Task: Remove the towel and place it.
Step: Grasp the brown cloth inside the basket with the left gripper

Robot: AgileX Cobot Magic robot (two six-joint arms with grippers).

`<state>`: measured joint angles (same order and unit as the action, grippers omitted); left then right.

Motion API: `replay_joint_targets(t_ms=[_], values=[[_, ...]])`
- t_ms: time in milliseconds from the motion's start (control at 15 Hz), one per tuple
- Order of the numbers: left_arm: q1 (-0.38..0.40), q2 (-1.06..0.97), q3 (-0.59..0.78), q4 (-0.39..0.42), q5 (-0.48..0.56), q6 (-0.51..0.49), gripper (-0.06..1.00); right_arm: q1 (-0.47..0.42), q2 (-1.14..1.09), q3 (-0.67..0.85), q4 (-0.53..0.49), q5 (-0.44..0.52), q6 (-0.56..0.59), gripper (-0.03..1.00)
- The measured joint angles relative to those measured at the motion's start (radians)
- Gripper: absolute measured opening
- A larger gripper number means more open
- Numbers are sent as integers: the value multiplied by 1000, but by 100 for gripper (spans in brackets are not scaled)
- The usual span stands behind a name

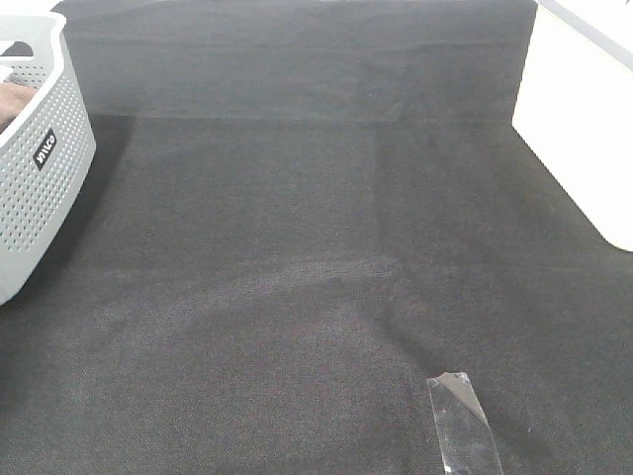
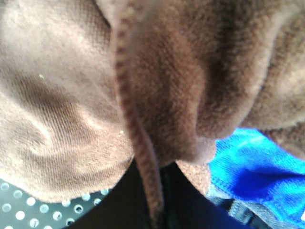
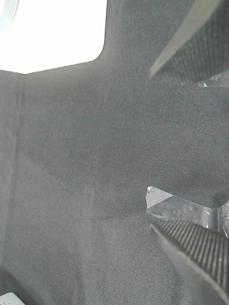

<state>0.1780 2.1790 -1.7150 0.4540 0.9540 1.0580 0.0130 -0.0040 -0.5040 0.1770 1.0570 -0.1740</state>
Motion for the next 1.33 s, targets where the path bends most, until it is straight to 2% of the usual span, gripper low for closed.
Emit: replay_joint_targets(t_ms=[267, 467, 600, 800, 1067, 1333], values=[[0, -25, 0, -6, 13, -149, 2, 0, 0, 0, 0, 0, 0, 75], [-15, -138, -47, -26, 47, -350, 2, 0, 0, 0, 0, 0, 0, 75], [-40, -216, -63, -58, 73, -404, 2, 0, 0, 0, 0, 0, 0, 75], [-74, -319, -64, -98, 65, -409, 2, 0, 0, 0, 0, 0, 0, 75], [-173, -443, -64, -115, 50, -430, 2, 0, 0, 0, 0, 0, 0, 75], [-289, -567, -64, -132, 167, -545, 2, 0, 0, 0, 6, -1, 4, 75]])
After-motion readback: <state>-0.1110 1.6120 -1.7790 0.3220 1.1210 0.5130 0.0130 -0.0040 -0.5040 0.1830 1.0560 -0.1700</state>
